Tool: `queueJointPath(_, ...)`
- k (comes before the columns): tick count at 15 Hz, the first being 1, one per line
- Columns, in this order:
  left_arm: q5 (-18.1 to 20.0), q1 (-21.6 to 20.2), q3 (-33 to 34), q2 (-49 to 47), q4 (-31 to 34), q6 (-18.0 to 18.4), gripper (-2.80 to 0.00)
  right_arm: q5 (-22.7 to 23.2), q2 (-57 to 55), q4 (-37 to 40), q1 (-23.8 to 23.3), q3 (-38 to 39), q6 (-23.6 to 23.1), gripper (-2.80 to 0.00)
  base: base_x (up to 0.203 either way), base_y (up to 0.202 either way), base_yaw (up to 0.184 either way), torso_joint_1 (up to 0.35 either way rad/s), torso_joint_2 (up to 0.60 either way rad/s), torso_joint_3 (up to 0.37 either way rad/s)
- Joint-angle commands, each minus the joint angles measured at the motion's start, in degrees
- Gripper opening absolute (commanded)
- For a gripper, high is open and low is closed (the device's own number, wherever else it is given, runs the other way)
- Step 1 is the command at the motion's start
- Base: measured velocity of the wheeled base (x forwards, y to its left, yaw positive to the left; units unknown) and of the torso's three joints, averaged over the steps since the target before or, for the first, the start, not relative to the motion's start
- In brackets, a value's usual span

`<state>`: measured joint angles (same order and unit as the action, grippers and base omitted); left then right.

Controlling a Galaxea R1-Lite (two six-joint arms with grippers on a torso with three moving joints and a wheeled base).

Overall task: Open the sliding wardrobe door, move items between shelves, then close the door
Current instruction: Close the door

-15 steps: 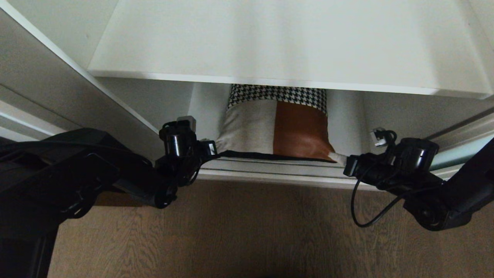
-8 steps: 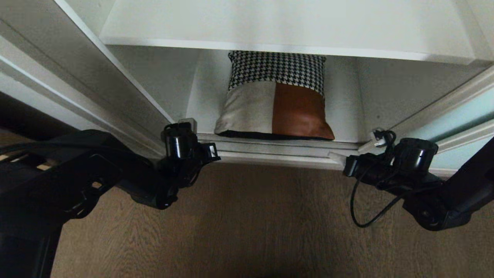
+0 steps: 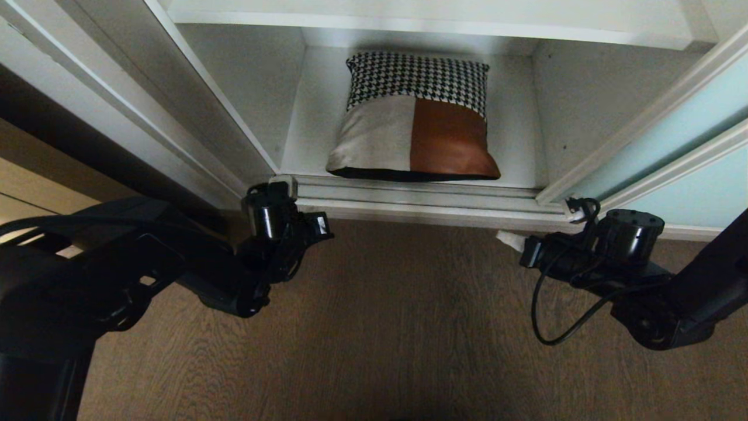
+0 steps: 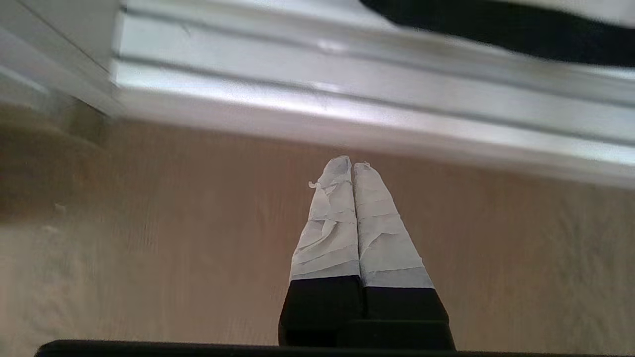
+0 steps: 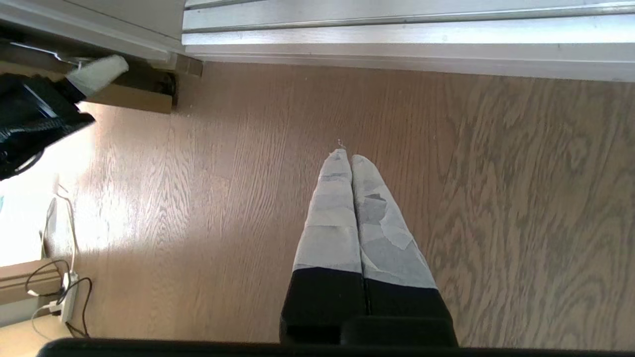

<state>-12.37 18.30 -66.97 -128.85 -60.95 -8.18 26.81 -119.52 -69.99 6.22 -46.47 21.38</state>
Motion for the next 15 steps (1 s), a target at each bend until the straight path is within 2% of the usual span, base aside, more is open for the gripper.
queueJointPath(1,-0.1,0.5,0.7,0.6,-1.1,2.2,-2.8,0.0,1.1,-0.3,0.0,0.2,-0.2,-2.8,0.0,0.0,0.0,0.0,0.0,0.0)
queueJointPath(4,-1.6,1.5,3.0,4.8,-1.0,3.2,-2.8,-0.1,4.9,0.7,0.7,2.1,-4.0,-2.8,0.0,0.0,0.0,0.0,0.0,0.0)
queueJointPath(8,-2.9,2.3,9.8,20.2,4.9,3.3,-2.8,-0.9,17.2,7.1,2.1,10.8,-4.7,-2.8,0.0,0.0,0.0,0.0,0.0,0.0)
queueJointPath(11,-7.1,3.1,16.5,32.8,9.9,5.6,-2.8,-3.7,28.6,11.6,3.0,19.1,-4.8,-2.8,0.0,0.0,0.0,0.0,0.0,0.0)
queueJointPath(15,-13.2,3.3,28.5,49.5,14.4,9.3,-2.8,-8.1,45.4,22.6,3.8,25.6,-4.9,-2.8,0.0,0.0,0.0,0.0,0.0,0.0)
